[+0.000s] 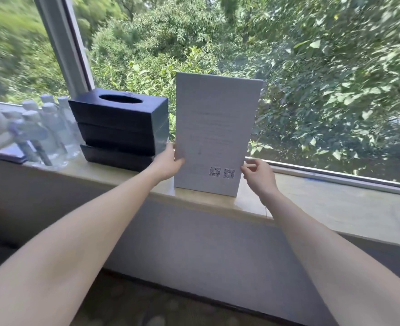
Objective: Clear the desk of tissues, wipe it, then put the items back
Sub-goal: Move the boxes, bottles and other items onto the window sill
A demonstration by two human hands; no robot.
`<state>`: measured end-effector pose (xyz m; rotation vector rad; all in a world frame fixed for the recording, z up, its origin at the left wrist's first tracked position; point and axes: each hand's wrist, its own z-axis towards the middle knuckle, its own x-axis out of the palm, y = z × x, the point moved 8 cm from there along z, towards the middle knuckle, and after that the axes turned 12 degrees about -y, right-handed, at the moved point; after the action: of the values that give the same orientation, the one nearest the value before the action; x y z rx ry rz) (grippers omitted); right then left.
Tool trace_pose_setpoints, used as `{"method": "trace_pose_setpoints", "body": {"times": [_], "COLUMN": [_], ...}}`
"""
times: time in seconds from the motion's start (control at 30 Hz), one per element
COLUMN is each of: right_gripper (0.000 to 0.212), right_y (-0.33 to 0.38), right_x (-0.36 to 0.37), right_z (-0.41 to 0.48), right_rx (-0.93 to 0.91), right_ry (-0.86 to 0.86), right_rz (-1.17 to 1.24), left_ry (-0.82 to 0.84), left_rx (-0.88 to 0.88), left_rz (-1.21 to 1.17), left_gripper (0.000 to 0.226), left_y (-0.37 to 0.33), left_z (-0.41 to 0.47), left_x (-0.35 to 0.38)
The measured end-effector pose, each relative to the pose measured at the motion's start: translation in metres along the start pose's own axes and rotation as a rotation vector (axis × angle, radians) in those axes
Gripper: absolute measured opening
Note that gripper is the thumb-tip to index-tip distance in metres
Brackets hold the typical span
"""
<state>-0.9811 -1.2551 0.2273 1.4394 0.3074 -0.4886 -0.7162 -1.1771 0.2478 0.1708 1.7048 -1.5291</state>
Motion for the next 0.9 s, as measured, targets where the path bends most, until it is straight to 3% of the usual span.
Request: {"method": "trace_pose_setpoints", "body": {"times": [0.17,0.37,0.53,0.7,0.9], "right_gripper": [0.023,0.028,0.018,0.016,0.029], "right_y": [-0.003,0.014,0.028,0.071,0.132], "right_x": [0.011,0.017,0.032,0.082,0.179], "right_z": [-0.013,-0.023,-0.035,-0.069,-0.132], "right_rx": [-0.023,-0.11,-0.181,-0.335,-0.598], "right_ry": [0.114,0.139,0.248,0.466,0.75], "right_rz": [-0.221,-0.439,-0.674,-0.579,-0.543], "left_ry": [0.027,0.008,-0.007,-0.029,-0.08], "left_rx": [0.03,0.117,0.104,0.079,0.047], "left_rz": [0.147,0.225,0.269,0.311,0.419], "left_gripper": [0.063,0.053,0.052,0.053,0.054], "left_y": [0.014,0.027,0.047,0.072,0.115], "left_z": [-0.018,-0.038,-0.046,-0.057,-0.079], "left_x": [0.0,-0.019,-0.04,-0.066,-0.131]}}
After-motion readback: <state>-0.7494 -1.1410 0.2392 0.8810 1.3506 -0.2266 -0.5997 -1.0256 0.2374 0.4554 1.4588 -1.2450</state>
